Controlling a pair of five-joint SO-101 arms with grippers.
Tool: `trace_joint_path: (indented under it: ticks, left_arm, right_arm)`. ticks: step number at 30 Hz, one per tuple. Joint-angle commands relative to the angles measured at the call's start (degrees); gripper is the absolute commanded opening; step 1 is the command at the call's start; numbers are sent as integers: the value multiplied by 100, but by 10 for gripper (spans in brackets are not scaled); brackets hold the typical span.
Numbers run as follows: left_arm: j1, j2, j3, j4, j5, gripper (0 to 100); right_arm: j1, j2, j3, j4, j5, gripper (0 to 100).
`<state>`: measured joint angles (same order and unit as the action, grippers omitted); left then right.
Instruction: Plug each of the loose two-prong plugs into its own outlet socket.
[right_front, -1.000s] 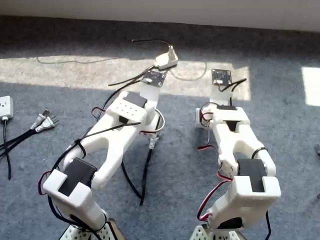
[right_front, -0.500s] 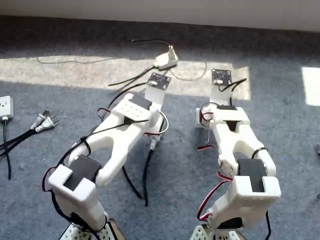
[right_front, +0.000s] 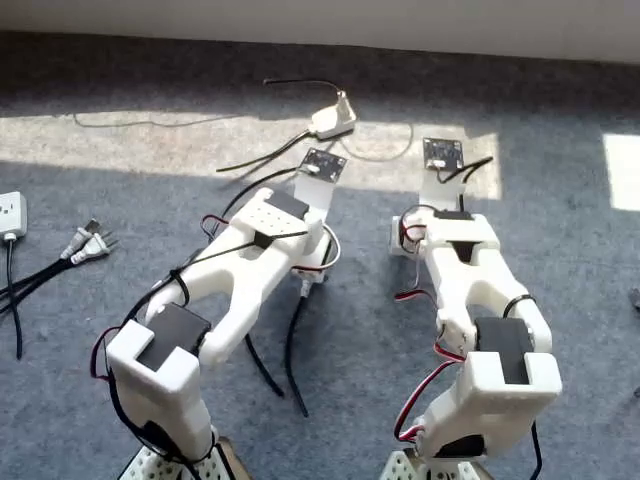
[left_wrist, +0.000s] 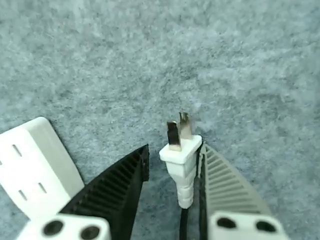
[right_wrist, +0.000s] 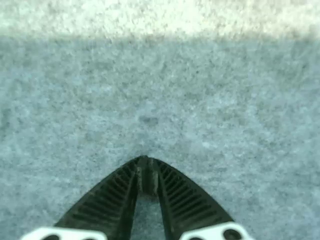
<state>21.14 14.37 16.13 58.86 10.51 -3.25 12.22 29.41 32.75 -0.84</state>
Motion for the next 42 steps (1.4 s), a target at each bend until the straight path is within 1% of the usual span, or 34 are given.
trace_joint_path:
  ticks: [1,4,9,19,25,27,34,36,40,42]
  left_arm:
    - [4,-31,-171,-44,141,160]
    - [75,-22,-163,-44,158,151]
    - [365,-22,-136,-35,141,79]
    - [453,-22,-136,44,149,77]
    - [1015,-22,-136,211,149,77]
    - [1077,-22,-136,229,141,77]
    - [1077,-22,-136,211,167,81]
    - [971,-22,-163,211,167,84]
    - [558,-22,-180,211,167,163]
    - [391,-57,-180,229,167,178]
  right_arm:
    - [-4,13,-259,13,79,9]
    - [-4,13,-259,13,79,9]
    - [-4,13,-259,13,79,9]
    - [-4,13,-268,13,79,9]
    - [-4,22,-268,13,79,9]
    - [-4,22,-268,13,79,9]
    - [-4,31,-277,13,79,9]
    - [-4,31,-277,13,79,9]
    - [-4,31,-277,13,79,9]
    - [-4,31,-277,13,79,9]
